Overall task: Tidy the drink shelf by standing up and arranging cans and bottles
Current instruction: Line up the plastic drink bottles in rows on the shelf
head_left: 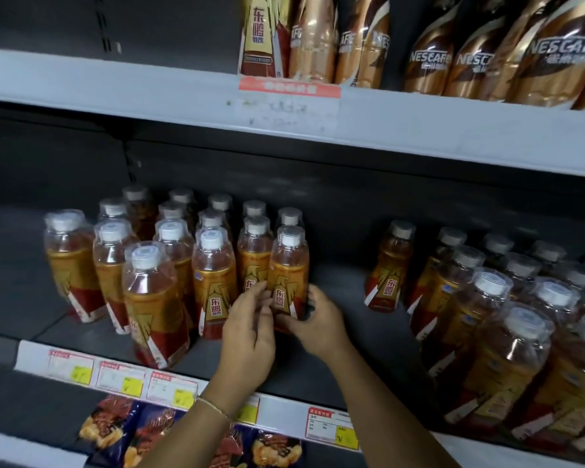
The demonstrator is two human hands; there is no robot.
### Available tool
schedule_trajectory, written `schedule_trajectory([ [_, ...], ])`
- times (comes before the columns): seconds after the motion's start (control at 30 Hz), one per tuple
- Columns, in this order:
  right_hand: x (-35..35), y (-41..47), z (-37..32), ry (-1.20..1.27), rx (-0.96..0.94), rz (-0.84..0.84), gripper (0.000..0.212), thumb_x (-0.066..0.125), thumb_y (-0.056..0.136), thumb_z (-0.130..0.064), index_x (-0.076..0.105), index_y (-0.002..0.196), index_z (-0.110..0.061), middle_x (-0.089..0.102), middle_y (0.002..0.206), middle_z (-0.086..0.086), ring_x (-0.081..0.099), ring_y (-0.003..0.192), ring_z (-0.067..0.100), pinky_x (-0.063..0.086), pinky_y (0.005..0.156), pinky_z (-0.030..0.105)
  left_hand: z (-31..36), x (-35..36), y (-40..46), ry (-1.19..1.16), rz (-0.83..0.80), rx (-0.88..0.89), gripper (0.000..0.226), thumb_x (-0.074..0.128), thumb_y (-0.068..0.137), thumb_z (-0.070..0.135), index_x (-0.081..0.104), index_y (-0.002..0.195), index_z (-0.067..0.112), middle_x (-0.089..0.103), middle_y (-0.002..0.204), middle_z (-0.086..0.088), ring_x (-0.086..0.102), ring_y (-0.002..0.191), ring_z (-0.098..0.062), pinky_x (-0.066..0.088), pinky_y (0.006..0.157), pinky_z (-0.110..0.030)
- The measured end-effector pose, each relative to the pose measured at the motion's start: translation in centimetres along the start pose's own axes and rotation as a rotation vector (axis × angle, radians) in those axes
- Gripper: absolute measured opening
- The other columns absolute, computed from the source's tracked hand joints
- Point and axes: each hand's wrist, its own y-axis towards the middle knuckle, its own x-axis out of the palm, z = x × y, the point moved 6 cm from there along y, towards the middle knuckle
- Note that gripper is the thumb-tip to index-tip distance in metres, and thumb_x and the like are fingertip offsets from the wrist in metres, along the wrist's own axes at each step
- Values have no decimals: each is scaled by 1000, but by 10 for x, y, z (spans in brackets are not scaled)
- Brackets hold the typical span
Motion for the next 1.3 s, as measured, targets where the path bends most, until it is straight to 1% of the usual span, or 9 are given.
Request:
schedule_trajectory([
  [0.3, -12, -10, 5, 76, 55, -29, 52, 88, 67, -15, 59, 106, -35, 74, 110, -9, 71, 103, 6, 57, 96, 42, -6, 16, 2, 9, -79, -62, 38, 53, 98, 12, 52, 135, 13, 56, 131, 1, 54, 121, -11, 44, 105, -33],
  [0.4, -29, -20, 15, 64, 80, -18, 59, 84, 70, -10, 51, 110, -37, 71, 115, -10, 68, 108, 5, 55, 100, 42, -10, 33, 2, -3, -150, -183, 31, 51, 100, 17, 58, 130, 17, 57, 126, 8, 51, 118, -5, 35, 100, -11],
  [0.47, -42, -27, 21, 30, 89, -6, 59, 81, 74, -9, 49, 111, -42, 69, 119, -12, 66, 112, 4, 53, 103, 43, -11, 46, -1, -85, -208, -280, 21, 47, 102, 19, 65, 108, 28, 64, 110, 15, 56, 101, 3, 37, 85, -2],
  [0.6, -67, -39, 30, -21, 134, 12, 67, 78, 82, -10, 44, 124, -51, 61, 131, -14, 57, 124, 6, 46, 109, 40, -4, 73, -5, -139, -321, -324, 30, 42, 104, 19, 71, 98, 13, 72, 97, 1, 63, 96, -8, 43, 78, -8],
  [0.73, -84, -45, 37, 8, 165, 53, 79, 74, 86, -4, 38, 151, -31, 60, 132, -14, 57, 125, 6, 46, 111, 37, 6, 96, -7, -137, -381, -305, 30, 42, 104, 21, 71, 106, 16, 71, 101, 5, 62, 97, -2, 40, 79, -5],
  [0.9, -103, -54, 41, -73, 166, 252, 45, 77, 86, -9, 63, 121, -34, 68, 114, -11, 64, 102, 0, 54, 99, 32, 14, 118, -9, -228, -398, -321, 32, 42, 104, 22, 73, 98, 23, 74, 94, 11, 63, 90, 7, 40, 74, -1],
  [1.0, -108, -57, 40, -181, 153, 314, 33, 75, 89, -15, 68, 121, -21, 69, 115, -3, 65, 108, 11, 52, 100, 34, 15, 128, -10, -245, -397, -350, 37, 40, 104, 30, 74, 89, 26, 74, 88, 16, 65, 87, 7, 41, 72, -3],
  [1.17, -112, -62, 42, -248, 191, 325, 49, 58, 99, -17, 48, 147, -18, 57, 140, 1, 53, 131, 16, 42, 112, 34, 14, 148, -13, -301, -495, -412, 54, 30, 101, 51, 76, 98, 22, 75, 99, 6, 68, 100, -6, 46, 92, -25],
  [1.3, -118, -65, 42, -265, 227, 348, 59, 49, 99, -10, 33, 156, -17, 46, 152, 3, 42, 141, 18, 29, 115, 23, 17, 161, -13, -373, -521, -448, 55, 25, 95, 62, 75, 100, 39, 74, 106, 13, 65, 106, -1, 44, 99, -27],
])
